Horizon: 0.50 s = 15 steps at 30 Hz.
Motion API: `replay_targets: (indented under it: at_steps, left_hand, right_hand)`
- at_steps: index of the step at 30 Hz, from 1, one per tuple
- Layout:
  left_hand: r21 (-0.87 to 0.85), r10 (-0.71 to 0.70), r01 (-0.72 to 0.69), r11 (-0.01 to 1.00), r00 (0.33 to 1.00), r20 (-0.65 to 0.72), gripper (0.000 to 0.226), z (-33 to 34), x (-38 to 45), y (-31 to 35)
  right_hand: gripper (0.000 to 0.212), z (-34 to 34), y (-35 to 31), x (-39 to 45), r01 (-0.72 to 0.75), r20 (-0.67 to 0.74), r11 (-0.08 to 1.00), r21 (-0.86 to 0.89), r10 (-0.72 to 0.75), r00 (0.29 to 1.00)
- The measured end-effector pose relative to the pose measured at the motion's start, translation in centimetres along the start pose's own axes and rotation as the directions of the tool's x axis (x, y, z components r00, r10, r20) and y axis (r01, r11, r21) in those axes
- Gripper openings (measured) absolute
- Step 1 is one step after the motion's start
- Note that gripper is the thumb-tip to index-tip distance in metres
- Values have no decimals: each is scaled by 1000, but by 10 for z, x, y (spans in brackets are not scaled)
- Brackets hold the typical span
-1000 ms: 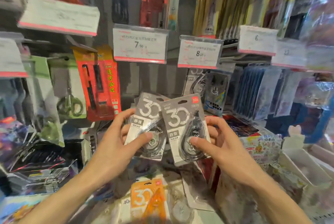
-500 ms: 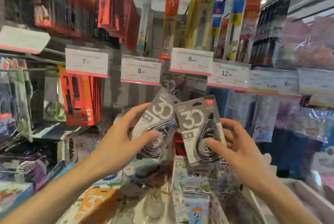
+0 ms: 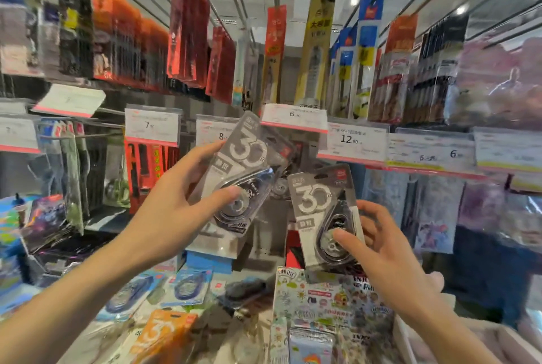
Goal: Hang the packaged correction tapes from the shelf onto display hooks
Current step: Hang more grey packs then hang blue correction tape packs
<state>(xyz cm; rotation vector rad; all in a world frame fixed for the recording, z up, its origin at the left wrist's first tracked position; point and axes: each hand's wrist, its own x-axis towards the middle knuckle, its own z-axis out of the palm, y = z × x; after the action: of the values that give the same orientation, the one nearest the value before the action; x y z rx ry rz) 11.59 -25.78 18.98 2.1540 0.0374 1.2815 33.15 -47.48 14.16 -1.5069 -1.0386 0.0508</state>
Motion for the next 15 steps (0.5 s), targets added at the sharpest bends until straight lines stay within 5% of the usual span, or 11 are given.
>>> replay_targets:
  at_steps: [15]
  left_hand:
    - [-62,58,-59,996,998,-15,61,-26,15,-11]
  right_hand:
    - [49,52,-27,28,143,-113,983,-116,-157,981]
